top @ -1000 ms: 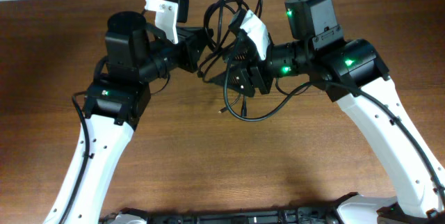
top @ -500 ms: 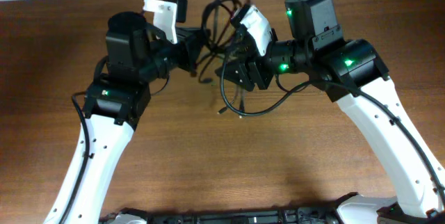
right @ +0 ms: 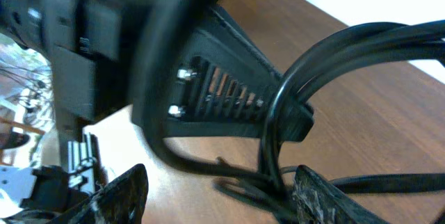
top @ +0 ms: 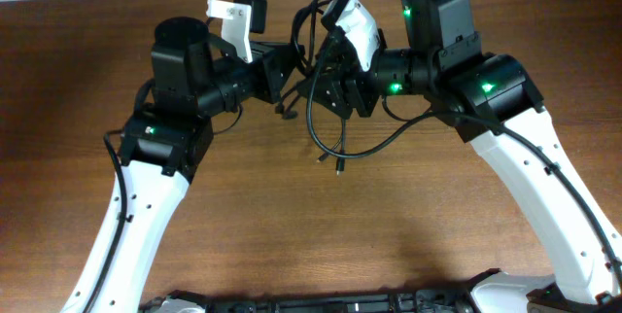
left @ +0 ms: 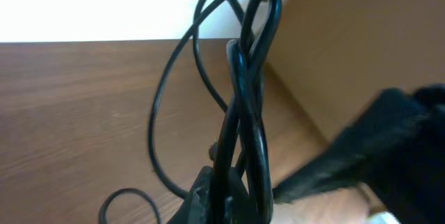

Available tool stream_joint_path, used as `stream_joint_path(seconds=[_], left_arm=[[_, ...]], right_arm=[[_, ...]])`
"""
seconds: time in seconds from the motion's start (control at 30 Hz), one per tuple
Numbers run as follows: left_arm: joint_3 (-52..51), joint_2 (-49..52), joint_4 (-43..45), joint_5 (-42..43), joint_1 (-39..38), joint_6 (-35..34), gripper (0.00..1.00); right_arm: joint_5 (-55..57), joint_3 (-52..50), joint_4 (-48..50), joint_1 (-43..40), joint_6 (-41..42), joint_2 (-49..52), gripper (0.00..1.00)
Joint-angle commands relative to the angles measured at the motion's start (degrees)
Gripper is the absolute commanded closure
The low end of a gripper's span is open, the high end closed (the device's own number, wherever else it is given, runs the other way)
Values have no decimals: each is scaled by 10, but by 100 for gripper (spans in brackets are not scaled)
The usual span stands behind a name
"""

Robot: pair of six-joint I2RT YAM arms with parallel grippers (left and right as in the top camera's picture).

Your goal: Untangle cables

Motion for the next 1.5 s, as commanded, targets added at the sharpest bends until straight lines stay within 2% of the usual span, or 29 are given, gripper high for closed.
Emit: stream_joint_path(seconds=[0.0,0.1,0.13,0.27,0.37,0.53,0.63,0.7,0.73,0.87,0.93,1.07,1.17,1.33,1.37,1.47], left_arm=[[3,-16,29,75,-9,-9,100],[3,-16,34,78,-9,-9,100],[3,-16,35,86,-9,-9,100],[3,-16,42,86,-9,-9,100],[3,-16,52,94,-9,-9,100],[3,-16,57,86,-8,-6,100],[3,-16,9,-32,-9,26,100],[3,-16,-37,-135,-9,26,100],[3,-16,-52,-158,-9,26,100],[3,-16,-85,-168,-9,73,100],[3,-16,-96,-168,-9,126,100],[3,-16,-134,-191,-9,281,100],[3,-16,-143,-274,-9,287,100],[3,-16,-143,-292,-9,287,100],[3,-16,-141,-292,-9,287,100],[3,-16,-127,-287,-9,233,100]], right_arm=[[29,9,3,0,-25,-14,35],[68,9,0,0,-24,-14,36],[75,9,0,0,-24,-14,39],[76,9,-6,0,-24,-14,83],[82,9,-16,0,-25,-14,96],[67,9,-18,0,-20,-14,96],[-1,11,-16,-1,-20,-21,96],[-30,11,-5,-1,-20,-38,96],[-40,11,2,-1,-20,-47,96],[-41,11,34,-1,-16,-83,96],[-37,11,57,-1,9,-99,96],[40,11,81,-1,66,-128,96],[58,11,80,-1,85,-139,96],[156,11,22,-1,86,-140,96],[157,11,10,-1,85,-140,90],[157,11,-22,-1,85,-138,53]])
